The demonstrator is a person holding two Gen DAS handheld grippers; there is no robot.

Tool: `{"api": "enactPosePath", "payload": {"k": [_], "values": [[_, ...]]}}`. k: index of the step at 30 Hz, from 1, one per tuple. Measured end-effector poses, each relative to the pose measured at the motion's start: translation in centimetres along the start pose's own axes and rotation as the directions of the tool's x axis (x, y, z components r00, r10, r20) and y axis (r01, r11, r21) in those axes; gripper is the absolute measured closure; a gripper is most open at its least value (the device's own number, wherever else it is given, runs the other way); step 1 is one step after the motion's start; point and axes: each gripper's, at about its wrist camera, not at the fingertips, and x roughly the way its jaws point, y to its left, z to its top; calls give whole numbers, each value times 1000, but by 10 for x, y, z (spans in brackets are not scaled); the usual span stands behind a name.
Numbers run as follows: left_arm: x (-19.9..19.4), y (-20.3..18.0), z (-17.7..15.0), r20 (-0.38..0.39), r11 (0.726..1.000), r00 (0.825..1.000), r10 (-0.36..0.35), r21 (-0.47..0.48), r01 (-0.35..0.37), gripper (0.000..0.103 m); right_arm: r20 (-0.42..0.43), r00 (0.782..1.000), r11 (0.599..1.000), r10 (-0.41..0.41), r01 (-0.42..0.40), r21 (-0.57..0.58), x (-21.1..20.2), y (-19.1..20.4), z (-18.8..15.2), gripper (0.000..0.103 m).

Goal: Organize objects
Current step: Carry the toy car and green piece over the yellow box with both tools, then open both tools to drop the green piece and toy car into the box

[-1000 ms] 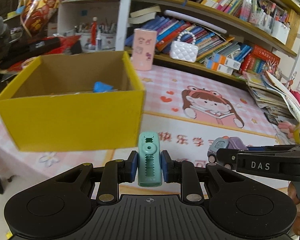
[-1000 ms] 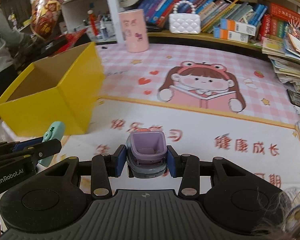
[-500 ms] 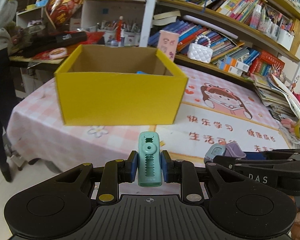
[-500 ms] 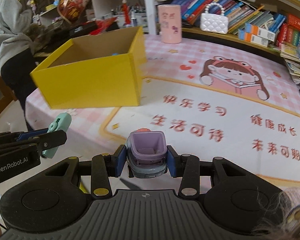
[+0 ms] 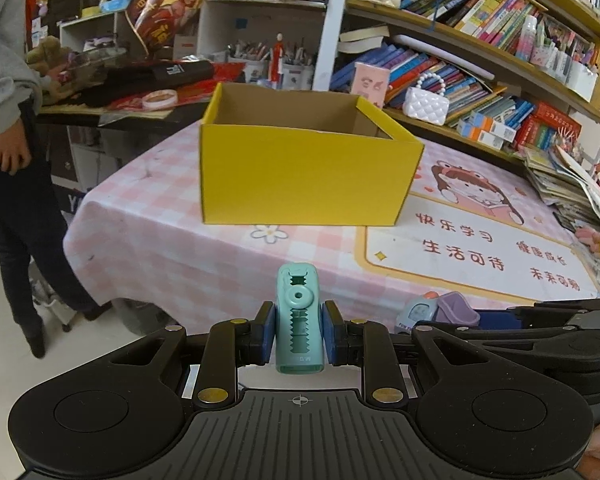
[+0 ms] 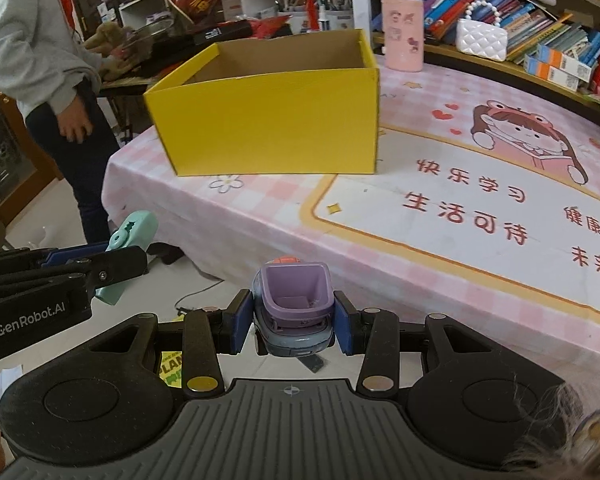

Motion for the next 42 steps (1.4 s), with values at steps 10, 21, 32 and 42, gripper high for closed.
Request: {"api": "enactPosePath", "payload": {"k": [10, 21, 32, 42], "values": [[4, 5, 16, 34, 999, 999, -34, -8, 35, 80, 34, 999, 999, -37, 38, -9, -4, 3, 9, 64], [34, 6, 106, 215, 999, 976, -11, -34, 19, 80, 225, 974, 999, -33, 27, 30, -6, -26, 92, 64], [99, -5, 149, 236, 997, 969, 78, -38, -71, 80, 282, 959, 998, 28, -9, -67, 44, -46, 178, 64], [152, -8, 145, 118, 986, 980, 163, -66, -156, 80, 201, 974, 981, 103, -66, -182, 99, -46, 207, 64]]}}
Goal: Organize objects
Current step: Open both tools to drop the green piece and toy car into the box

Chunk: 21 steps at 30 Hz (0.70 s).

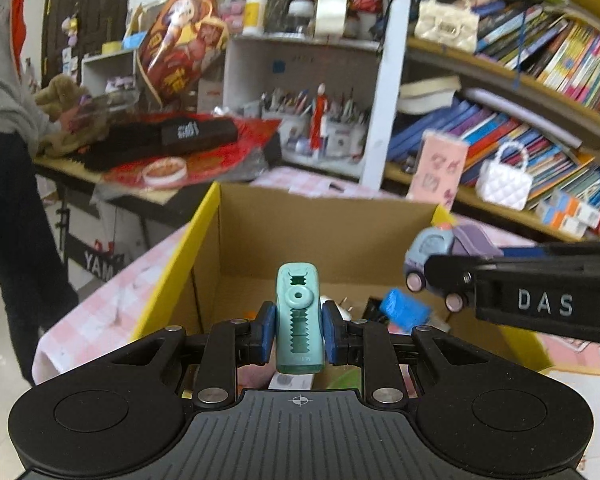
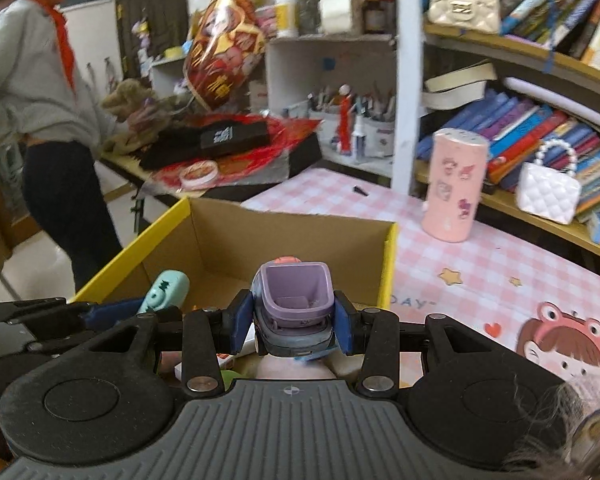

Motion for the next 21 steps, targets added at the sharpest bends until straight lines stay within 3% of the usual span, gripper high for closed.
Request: {"api": "enactPosePath", "payload": {"k": [9, 15, 19, 21], "values": [[15, -11, -4, -41, 994, 995, 86, 73, -83, 80, -83, 995, 995, 62, -68, -67, 40, -1, 0, 64], [12, -11, -4, -39, 993, 994, 104, 66, -101, 74, -119, 989, 992, 91, -100, -71, 52, 0, -3, 64], [2, -8, -4, -9, 992, 993, 116, 45, -115, 52, -119, 989, 993, 89, -98, -72, 53, -3, -2, 64], [-6, -5, -6, 17, 994, 994, 108, 34, -108, 50, -120, 989, 994, 86, -94, -61, 54, -6, -2, 64]]}}
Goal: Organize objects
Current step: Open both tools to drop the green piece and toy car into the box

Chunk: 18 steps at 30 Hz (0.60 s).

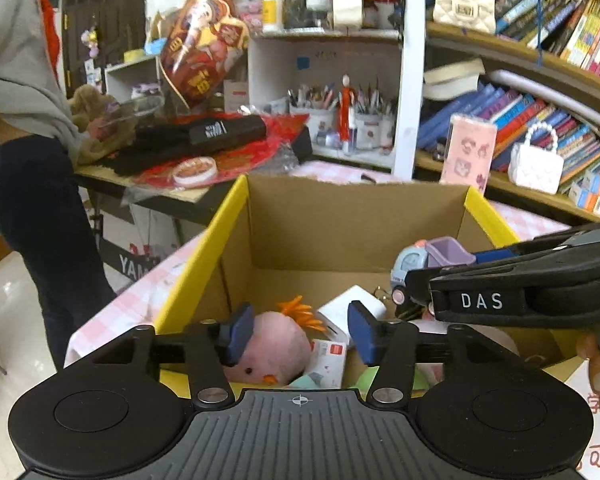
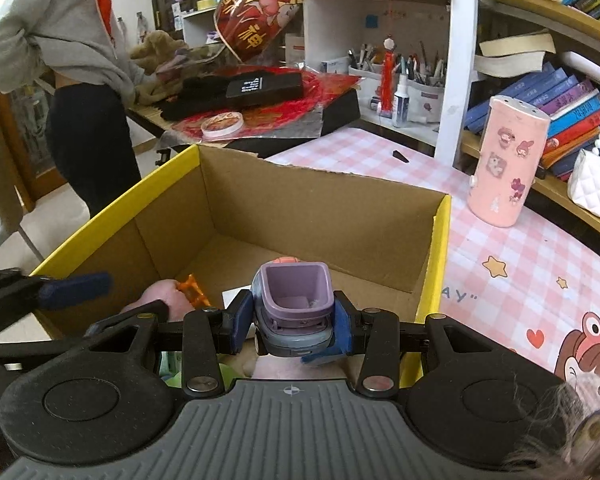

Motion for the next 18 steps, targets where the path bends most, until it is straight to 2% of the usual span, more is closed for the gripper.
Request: {"api": "enactPosePath", "payload": {"k": [3, 9, 13, 16, 18], "values": [[-12, 11, -3, 36, 998, 999, -34, -45, 36, 46, -2, 1000, 1000, -3, 3, -2, 0, 1, -1, 64], [-37, 27, -7, 125, 994, 992, -29, -98, 41, 29, -3, 1000, 999, -6, 6, -33, -4, 11, -7, 64], [-48, 33, -11, 143, 994, 990, -5, -107, 21, 23, -35, 999, 998, 1, -3, -65, -1, 21, -14, 64], [-56, 38, -12, 146, 994, 989, 9, -113, 8, 20, -18, 999, 999, -27, 27, -43, -5, 23, -16, 62], [-62, 41, -12, 149, 994, 989, 10, -111, 6, 19, 6, 999, 999, -40, 40, -25, -12, 24, -15, 57]]}}
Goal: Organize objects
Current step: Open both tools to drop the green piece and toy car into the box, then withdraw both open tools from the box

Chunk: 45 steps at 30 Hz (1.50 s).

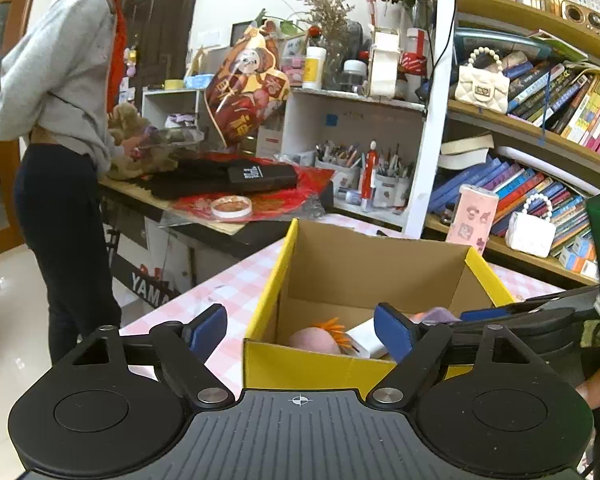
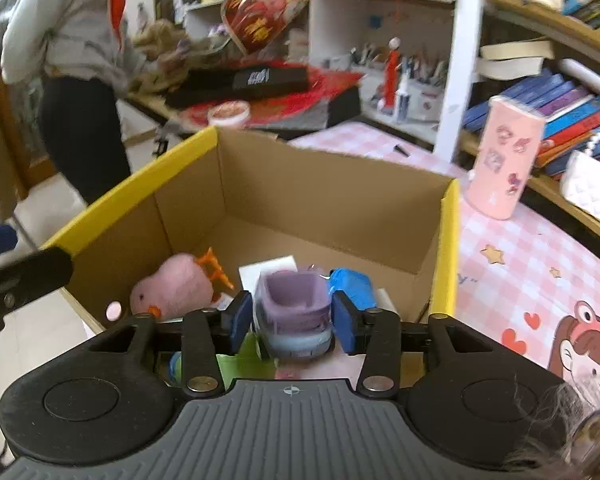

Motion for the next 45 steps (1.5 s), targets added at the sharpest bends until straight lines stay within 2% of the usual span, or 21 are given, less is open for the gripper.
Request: {"api": "enactPosePath", "payload": {"k": [5, 10, 14, 23, 28, 31, 33, 35, 37, 38, 42, 45], "values": [[-7, 6, 0, -18, 1000, 1000, 4, 12, -4, 19, 56, 997, 998, -46, 43, 43, -24, 3, -5, 57], [-17, 10, 0, -26, 999, 999, -40, 20, 41, 19, 118, 984, 983, -131, 114, 144, -59, 4, -17, 57], [-28, 6, -3, -31, 996, 996, -83, 41, 84, 18, 133, 968, 954, -214, 177, 244, -87, 4, -35, 58], [-55, -12, -38, -119, 972, 973, -200, 99, 212, 16, -4, 922, 851, -387, 359, 383, -134, 24, -105, 58], [-71, -21, -58, -154, 952, 953, -260, 126, 280, 15, -67, 896, 816, -438, 428, 388, -151, 45, -139, 58], [-78, -28, -67, -172, 939, 943, -285, 148, 310, 15, -84, 876, 798, -474, 468, 380, -163, 56, -157, 57], [-84, -33, -75, -178, 930, 937, -300, 166, 329, 15, -95, 858, 771, -505, 498, 396, -171, 59, -169, 57], [-89, -38, -82, -188, 917, 929, -320, 186, 354, 15, -101, 824, 736, -557, 547, 400, -181, 61, -181, 56], [-93, -45, -87, -208, 900, 915, -345, 203, 385, 15, -103, 779, 703, -618, 606, 372, -189, 65, -193, 56], [-94, -49, -88, -216, 892, 909, -357, 211, 400, 15, -111, 766, 690, -633, 624, 367, -192, 67, -198, 56], [-101, -64, -90, -211, 865, 895, -393, 246, 438, 15, -155, 740, 627, -655, 647, 434, -209, 57, -212, 55], [-106, -74, -89, -196, 855, 895, -401, 270, 442, 9, -183, 725, 576, -664, 652, 494, -220, 44, -215, 55]]}}
